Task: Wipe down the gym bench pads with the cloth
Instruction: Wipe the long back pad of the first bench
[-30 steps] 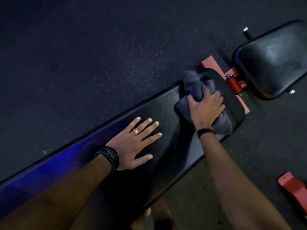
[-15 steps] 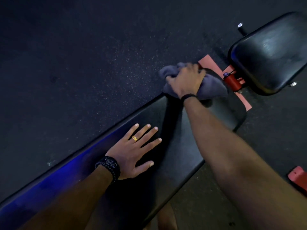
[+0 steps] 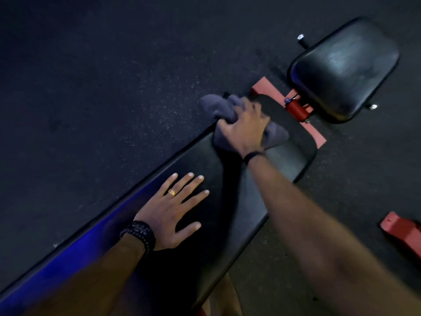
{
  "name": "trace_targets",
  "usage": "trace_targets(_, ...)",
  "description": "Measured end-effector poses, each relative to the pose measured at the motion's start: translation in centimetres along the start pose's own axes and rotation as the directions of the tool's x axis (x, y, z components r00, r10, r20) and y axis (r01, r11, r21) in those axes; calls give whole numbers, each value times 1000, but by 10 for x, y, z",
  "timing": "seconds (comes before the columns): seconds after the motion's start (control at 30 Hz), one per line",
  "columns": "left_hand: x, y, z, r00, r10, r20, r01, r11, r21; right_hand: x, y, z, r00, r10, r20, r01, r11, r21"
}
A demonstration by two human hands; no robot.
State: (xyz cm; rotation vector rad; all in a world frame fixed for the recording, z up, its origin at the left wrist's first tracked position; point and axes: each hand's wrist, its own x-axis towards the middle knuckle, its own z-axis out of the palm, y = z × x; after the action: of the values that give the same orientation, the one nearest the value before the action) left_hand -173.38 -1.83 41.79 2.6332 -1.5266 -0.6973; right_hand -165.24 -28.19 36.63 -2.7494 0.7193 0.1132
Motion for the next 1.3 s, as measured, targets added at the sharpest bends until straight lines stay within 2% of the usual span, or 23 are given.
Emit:
trace_targets(0.1,1,2,-4,999,-6,35,6,1000,16,-93,-7,-8,999,47,-26,-42,986,161)
trace_targets(0.2,3,7,-6,999,-27,24,26,999,20,-150,3,-14,999,43,12,-45,989,139)
trace_targets(0.3,26,21,-17,992,-127,-19,127,992,-24,-122,41,-7,994,98,-48,-96,995,34)
trace_targets(0.37,53,30,-22,987,-147,-69,145,989,-39,-67,66,-2,954,277,-112,-276,961,22)
trace_targets(0.43,85,32,-22,984,-119,-131,116,993,-34,-16,86,-3,883,466,-59,-462,884,70)
trace_targets(0.47,104,33,-24,981,-114,-158,110,993,-34,-2,94,-5,861,508,-33,-504,860,78)
trace_targets(0.5,123,34,-25,977,-127,-168,123,992,-39,1,97,-6,864,503,-33,-499,863,73)
trace_targets(0.57,157,40,-25,959,-224,-173,212,973,-89,-29,93,-10,917,392,-80,-387,919,69)
trace_targets(0.63,178,50,-20,936,-325,-136,313,944,-103,-96,77,-11,938,325,-117,-304,938,167)
trace_targets(0.67,183,53,-15,932,-346,-106,341,938,-56,-132,70,-10,930,349,-116,-313,917,246)
trace_targets(0.77,186,52,-8,930,-360,-77,361,933,-7,-195,63,-6,829,555,-72,-465,754,464)
trace_targets(0.83,187,51,-8,928,-362,-85,362,932,-7,-189,69,-3,757,651,-55,-530,661,531)
trace_targets(0.97,188,54,-1,922,-366,-127,369,929,3,-82,131,7,612,784,-107,-611,555,564)
trace_targets(1.03,189,52,3,921,-362,-143,366,931,2,-25,179,9,547,836,-50,-655,465,595)
trace_targets(1.07,189,52,4,919,-364,-150,368,930,-2,-6,199,8,548,836,22,-684,433,587)
trace_targets(1.13,190,53,3,917,-364,-164,368,930,-8,4,217,-1,613,780,125,-667,426,611)
trace_targets(1.2,191,53,2,916,-366,-162,370,929,-11,-20,205,-7,725,688,13,-544,562,622)
trace_targets(1.23,191,53,2,915,-372,-159,375,927,-12,-43,193,-3,759,649,-44,-474,598,646)
trace_targets(1.3,191,52,2,914,-370,-165,373,928,-14,-94,160,4,787,615,-55,-420,599,681)
